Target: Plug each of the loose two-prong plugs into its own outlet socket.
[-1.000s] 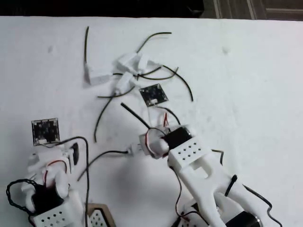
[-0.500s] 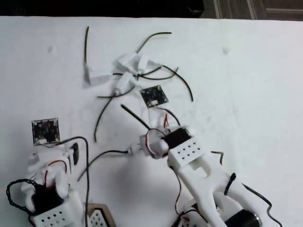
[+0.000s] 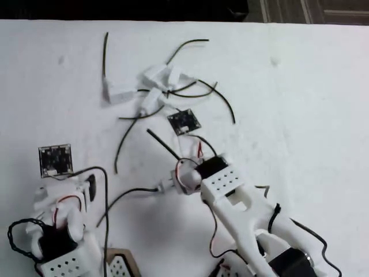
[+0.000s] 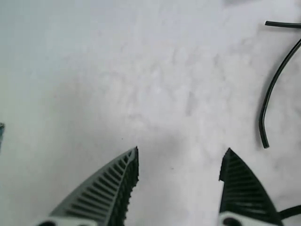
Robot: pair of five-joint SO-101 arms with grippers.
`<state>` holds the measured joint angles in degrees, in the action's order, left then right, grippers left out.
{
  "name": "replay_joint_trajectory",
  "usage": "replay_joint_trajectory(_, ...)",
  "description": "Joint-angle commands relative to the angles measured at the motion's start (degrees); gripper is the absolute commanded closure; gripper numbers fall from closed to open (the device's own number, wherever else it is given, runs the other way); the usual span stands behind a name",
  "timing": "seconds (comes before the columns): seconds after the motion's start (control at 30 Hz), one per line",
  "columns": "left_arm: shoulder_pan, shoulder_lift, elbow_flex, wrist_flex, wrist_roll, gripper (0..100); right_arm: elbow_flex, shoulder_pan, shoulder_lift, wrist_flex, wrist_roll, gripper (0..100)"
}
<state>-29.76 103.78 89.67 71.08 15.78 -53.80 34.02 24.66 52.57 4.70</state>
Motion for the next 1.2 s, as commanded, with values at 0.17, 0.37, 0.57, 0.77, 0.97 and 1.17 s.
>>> replay_joint_trajectory(0.17, -0.1, 0.6, -0.2, -1.1, 0.4, 72, -2.2, 3.5, -0.4, -0.2, -1.8, 98.2)
replay_joint_trajectory(0.37, -0.1, 0.6, -0.2, -1.1, 0.4, 72, -3.1, 8.7, -0.4, -0.6, -1.8, 98.2)
replay_joint_trajectory(0.57, -0.1, 0.6, -0.1, -1.1, 0.4, 72, -6.3, 8.7, -0.5, -4.8, -1.8, 98.2)
replay_joint_trajectory(0.77, -0.1, 0.6, -0.1, -1.2, 0.4, 72, -9.7, 8.7, -0.5, -8.0, -1.8, 98.2)
replay_joint_trajectory(0.97, -0.1, 0.6, -0.1, -1.1, 0.4, 71, -9.1, 10.4, 0.1, -7.4, -2.5, 98.1)
replay_joint_trajectory(1.17, -0.1, 0.6, -0.1, -1.1, 0.4, 71, -5.7, 15.1, 0.2, -5.0, -5.1, 97.9)
